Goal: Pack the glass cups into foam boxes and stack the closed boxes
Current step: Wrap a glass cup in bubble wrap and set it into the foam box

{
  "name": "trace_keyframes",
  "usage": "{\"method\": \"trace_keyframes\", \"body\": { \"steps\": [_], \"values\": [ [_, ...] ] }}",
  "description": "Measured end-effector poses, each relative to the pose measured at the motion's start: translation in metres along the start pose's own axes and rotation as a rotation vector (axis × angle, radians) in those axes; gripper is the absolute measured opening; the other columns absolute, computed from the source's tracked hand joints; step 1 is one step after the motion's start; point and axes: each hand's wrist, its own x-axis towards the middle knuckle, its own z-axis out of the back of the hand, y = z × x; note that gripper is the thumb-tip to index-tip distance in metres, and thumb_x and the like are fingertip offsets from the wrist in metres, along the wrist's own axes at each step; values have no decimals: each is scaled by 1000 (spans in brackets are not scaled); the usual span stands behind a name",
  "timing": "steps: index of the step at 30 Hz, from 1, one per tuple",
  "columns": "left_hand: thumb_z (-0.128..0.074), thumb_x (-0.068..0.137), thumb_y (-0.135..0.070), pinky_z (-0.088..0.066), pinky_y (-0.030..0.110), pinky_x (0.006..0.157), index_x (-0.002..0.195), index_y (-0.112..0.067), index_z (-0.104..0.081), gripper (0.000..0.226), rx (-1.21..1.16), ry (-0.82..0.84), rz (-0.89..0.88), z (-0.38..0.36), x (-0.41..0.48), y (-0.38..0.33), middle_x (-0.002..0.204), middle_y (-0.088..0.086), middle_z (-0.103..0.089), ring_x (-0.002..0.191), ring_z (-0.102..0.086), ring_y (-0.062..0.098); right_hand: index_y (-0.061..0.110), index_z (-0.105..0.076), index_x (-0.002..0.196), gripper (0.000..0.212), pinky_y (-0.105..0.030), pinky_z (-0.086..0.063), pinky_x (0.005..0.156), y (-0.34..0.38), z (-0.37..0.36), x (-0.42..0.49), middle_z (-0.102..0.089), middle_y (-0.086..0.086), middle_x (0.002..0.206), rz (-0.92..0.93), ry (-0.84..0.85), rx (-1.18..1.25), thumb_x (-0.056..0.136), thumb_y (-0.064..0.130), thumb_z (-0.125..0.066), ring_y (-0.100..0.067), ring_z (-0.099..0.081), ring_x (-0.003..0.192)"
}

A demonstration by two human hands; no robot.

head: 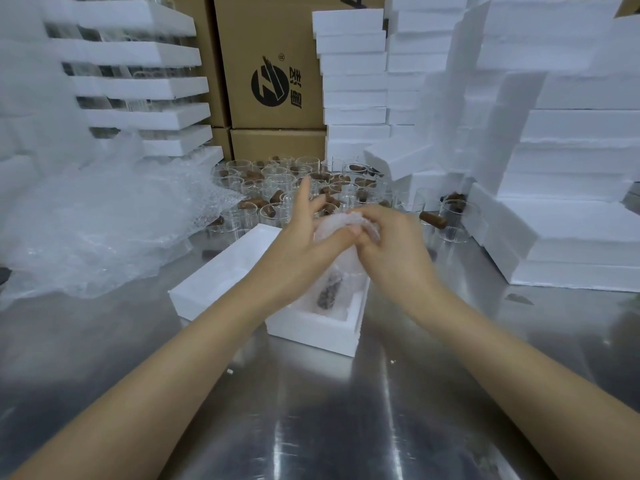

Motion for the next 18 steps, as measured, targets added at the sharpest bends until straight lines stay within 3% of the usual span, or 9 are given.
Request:
{"method": "trace_keyframes", "body": {
  "steps": [2,5,7,9,12,14,16,18],
  "values": [
    [-56,74,-64,-34,22,98,149,-42,-16,88,76,33,22,2,0,-1,148,-26,-30,123,-38,-10,2,-67,81,12,-11,-35,55,-4,4,5,-65,-8,72,-98,-59,23,87,7,-58,-15,-52,65],
    [-67,75,-64,-45,11,69,131,-47,-39,65,197,71,29,5,2,-1,114,-38,-44,90,-57,-17,2,-63,87,15,-7,-37,48,-9,9,11,-63,-4,78,-305,-82,190,92,16,-59,-4,-56,62],
    [-73,72,-58,-50,15,62,135,-34,-43,74,165,-19,42,6,6,2,108,-27,-51,73,-65,-6,4,-60,89,13,-15,-49,49,-8,11,13,-64,-8,87,-454,-54,457,93,16,-58,-11,-63,69],
    [-74,71,-49,-55,18,62,130,-22,-52,68,41,-161,53,9,9,5,106,-15,-56,66,-68,3,4,-56,90,11,-22,-55,58,-4,13,15,-64,-12,92,-550,-28,759,92,14,-60,-17,-66,69],
    [-76,79,-30,-58,23,70,113,-20,-64,38,-82,-285,-24,15,13,4,105,-4,-62,76,-70,13,-5,-55,112,29,-28,-58,70,0,16,14,-69,-18,104,-608,40,1087,90,12,-64,-22,-72,81],
    [-76,81,-23,-59,28,75,100,-24,-69,21,-75,-286,-83,18,14,3,96,-9,-70,81,-70,11,-3,-59,112,28,-27,-58,71,1,16,13,-70,-19,107,-616,87,1180,90,11,-65,-26,-73,88],
    [-78,78,-28,-58,35,82,99,-25,-71,22,-50,-275,-108,19,13,1,93,-11,-73,85,-69,9,0,-63,107,21,-27,-58,70,3,16,12,-69,-23,111,-633,95,1229,89,12,-65,-28,-73,91],
    [-79,71,-41,-55,29,85,107,-23,-69,41,66,-285,-157,19,11,0,99,-11,-71,91,-67,7,2,-62,110,23,-28,-58,72,3,17,12,-65,-25,118,-643,97,1256,89,13,-64,-29,-72,94]
  ]
}}
